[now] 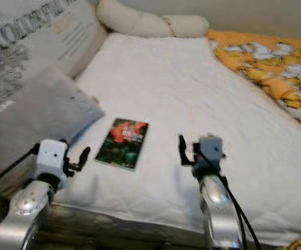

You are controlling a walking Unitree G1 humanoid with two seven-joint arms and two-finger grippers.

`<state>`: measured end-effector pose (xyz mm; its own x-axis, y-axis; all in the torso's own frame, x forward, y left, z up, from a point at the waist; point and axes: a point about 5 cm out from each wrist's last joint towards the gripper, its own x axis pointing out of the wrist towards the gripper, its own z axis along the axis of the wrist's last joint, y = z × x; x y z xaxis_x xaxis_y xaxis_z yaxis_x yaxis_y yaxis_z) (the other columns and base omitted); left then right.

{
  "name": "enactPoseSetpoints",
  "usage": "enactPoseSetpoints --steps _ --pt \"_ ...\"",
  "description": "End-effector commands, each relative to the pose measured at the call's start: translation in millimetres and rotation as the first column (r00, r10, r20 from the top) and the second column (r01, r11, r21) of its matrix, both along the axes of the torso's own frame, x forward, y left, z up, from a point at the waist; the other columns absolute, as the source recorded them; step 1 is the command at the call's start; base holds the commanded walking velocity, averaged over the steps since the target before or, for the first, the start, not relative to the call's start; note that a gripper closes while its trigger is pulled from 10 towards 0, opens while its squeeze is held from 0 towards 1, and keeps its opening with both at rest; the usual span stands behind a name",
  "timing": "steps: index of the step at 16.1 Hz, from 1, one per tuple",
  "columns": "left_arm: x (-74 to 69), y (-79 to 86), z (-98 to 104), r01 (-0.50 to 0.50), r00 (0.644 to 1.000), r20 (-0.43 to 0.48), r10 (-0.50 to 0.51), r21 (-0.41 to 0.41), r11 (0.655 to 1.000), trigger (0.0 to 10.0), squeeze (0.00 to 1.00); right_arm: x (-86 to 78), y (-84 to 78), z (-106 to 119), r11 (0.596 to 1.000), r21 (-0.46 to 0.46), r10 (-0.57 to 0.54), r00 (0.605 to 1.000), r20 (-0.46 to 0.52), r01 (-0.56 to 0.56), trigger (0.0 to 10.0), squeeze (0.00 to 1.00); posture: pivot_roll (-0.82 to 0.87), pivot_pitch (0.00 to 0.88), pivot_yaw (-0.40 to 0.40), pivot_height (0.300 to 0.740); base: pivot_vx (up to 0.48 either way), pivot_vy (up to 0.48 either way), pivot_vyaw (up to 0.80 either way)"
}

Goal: Clean up the room

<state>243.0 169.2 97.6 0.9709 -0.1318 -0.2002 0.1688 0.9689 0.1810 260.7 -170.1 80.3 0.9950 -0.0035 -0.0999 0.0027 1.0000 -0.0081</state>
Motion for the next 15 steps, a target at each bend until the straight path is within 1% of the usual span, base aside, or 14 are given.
enactPoseSetpoints --steps 1,2,3,4,5,6,7,8,10,11,12,13,14,15 --pt "0.8 6.3 2 -0.026 1.0 0.011 0.026 0.018 0.999 10.0 0.0 1.8 4.1 6 1.0 0.024 0.003 1.0 0.02 -0.003 10.0 0.91 0.04 0.039 -0.001 0.74 0.0 -0.311 0.0" --pt "3.6 6.7 3 -0.035 0.999 0.02 0.035 0.013 0.999 10.0 0.0 -0.4 7.6 4 0.998 0.061 0.011 1.0 -0.004 -0.011 10.0 0.91 0.03 0.026 0.006 0.74 0.0 -0.311 0.0" --pt "5.6 5.7 3 -0.035 0.999 0.022 0.034 0.013 0.999 10.0 0.0 -2.3 9.4 5 0.998 0.068 0.016 1.0 -0.001 -0.016 10.0 0.91 0.03 0.026 0.006 0.74 0.0 -0.315 0.0" --pt "6.0 4.2 3 -0.024 1.0 0.019 0.024 0.014 1.0 10.0 0.0 -3.4 10.0 7 0.999 0.041 0.014 1.0 0.012 -0.015 10.0 0.91 0.02 0.023 0.014 0.74 0.0 -0.315 0.0" --pt "5.7 2.7 2 -0.016 1.0 0.017 0.016 0.015 1.0 10.0 0.0 -5.8 13.0 7 0.999 0.011 0.033 0.999 0.037 -0.034 10.0 1.0 0.02 0.023 0.018 0.74 0.0 -0.315 0.0" --pt "4.8 1.3 1 -0.008 1.0 0.015 0.008 0.018 1.0 10.0 0.0 -5.6 16.6 6 0.998 0.033 0.045 0.998 0.038 -0.047 10.0 1.0 0.03 0.025 0.021 0.74 0.0 -0.315 0.0" --pt "2.9 1.6 1 -0.008 1.0 0.014 0.008 0.019 1.0 10.0 0.0 -4.3 16.5 7 0.998 0.045 0.04 0.999 0.03 -0.041 10.0 1.0 0.04 0.023 0.015 0.74 0.0 -0.315 0.0" --pt "0.9 4.1 0 -0.014 1.0 0.011 0.014 0.021 1.0 10.0 0.0 -4.2 15.7 7 0.992 0.128 0.02 1.0 -0.012 -0.018 10.0 1.0 0.04 0.019 0.007 0.74 0.0 -0.311 0.0" --pt "3.5 6.5 0 -0.031 0.999 0.018 0.03 0.022 0.999 10.0 0.0 -4.7 13.5 8 0.987 0.159 -0.014 0.999 -0.037 0.02 10.0 1.0 0.04 0.013 0.007 0.74 0.0 -0.313 0.0" --pt "5.0 5.4 0 -0.03 0.999 0.021 0.029 0.021 0.999 10.0 0.0 -3.9 12.5 10 0.986 0.166 -0.016 1.0 -0.019 0.019 10.0 1.0 0.04 0.009 0.008 0.74 0.0 -0.311 0.0" --pt "5.3 4.7 0 -0.028 0.999 0.02 0.027 0.022 0.999 10.0 0.0 -3.7 11.4 11 0.988 0.155 -0.024 1.0 -0.016 0.026 10.0 1.0 0.03 0.005 0.009 0.74 0.0 -0.311 0.0" --pt "6.5 2.9 0 -0.025 0.999 0.022 0.024 0.019 1.0 10.0 0.0 -1.8 7.9 9 0.998 0.046 -0.041 0.999 -0.023 0.042 10.0 1.0 0.03 0.002 0.007 0.74 0.0 -0.307 0.0" --pt "8.1 1.0 0 -0.022 0.999 0.025 0.022 0.017 1.0 10.0 0.0 0.5 11.1 10 0.999 -0.021 0.034 0.999 0.004 -0.034 10.0 1.0 0.03 0.001 0.004 0.74 0.0 -0.311 0.0" --pt "8.6 1.0 0 -0.021 0.999 0.027 0.021 0.019 1.0 10.0 0.0 0.4 13.3 12 0.998 0.052 0.045 0.999 0.027 -0.046 10.0 1.0 0.03 0.001 0.004 0.74 0.0 -0.311 0.0"
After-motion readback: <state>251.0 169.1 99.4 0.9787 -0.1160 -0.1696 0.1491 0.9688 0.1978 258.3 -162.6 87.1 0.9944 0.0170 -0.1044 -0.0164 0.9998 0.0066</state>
